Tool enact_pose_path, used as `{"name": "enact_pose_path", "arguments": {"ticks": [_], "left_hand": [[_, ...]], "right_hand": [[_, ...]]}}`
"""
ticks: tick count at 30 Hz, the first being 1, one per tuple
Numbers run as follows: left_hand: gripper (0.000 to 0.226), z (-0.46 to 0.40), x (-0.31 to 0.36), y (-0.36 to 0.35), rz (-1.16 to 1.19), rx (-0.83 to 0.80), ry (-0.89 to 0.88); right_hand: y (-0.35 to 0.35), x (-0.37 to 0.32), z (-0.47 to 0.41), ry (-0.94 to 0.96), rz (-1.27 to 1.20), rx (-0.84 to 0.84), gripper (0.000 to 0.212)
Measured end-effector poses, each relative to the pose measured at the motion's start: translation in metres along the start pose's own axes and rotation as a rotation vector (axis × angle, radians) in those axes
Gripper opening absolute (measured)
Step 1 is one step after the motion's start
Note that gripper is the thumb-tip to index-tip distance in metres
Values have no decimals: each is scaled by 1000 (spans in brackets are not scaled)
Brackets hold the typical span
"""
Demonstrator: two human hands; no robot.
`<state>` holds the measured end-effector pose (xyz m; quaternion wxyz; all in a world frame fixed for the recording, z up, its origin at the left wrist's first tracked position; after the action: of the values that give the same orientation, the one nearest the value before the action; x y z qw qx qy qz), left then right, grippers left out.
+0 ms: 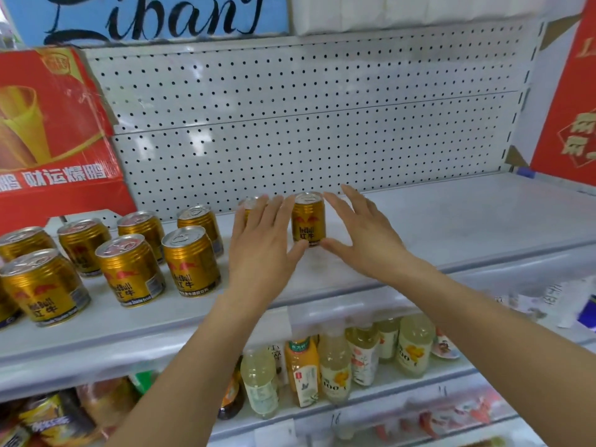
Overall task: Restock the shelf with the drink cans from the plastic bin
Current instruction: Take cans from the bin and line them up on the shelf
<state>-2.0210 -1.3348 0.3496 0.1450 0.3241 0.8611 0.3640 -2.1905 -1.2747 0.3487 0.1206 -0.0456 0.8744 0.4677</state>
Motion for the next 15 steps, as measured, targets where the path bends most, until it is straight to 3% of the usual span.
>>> {"name": "enact_pose_path", "arguments": {"ticks": [5,9,15], "left_hand": [[62,52,71,20,125,135,-11],[53,104,141,20,223,160,-30],[56,197,226,-13,287,-59,6]], "right_hand": [[31,22,86,51,-32,179,62],[38,51,173,102,-47,213,53],[27,114,288,98,-105,90,50]]}}
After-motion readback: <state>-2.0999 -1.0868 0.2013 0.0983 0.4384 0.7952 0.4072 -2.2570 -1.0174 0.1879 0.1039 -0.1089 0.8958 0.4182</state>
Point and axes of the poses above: each hand's wrist, its own z-axis away from the middle knuckle, its own y-axis out of the back of the hand, x = y × z, the point moved 2 cm from there along -z, towards the middle knuckle, and after that the axes turned 6 degrees about x, right-handed, at the moved point
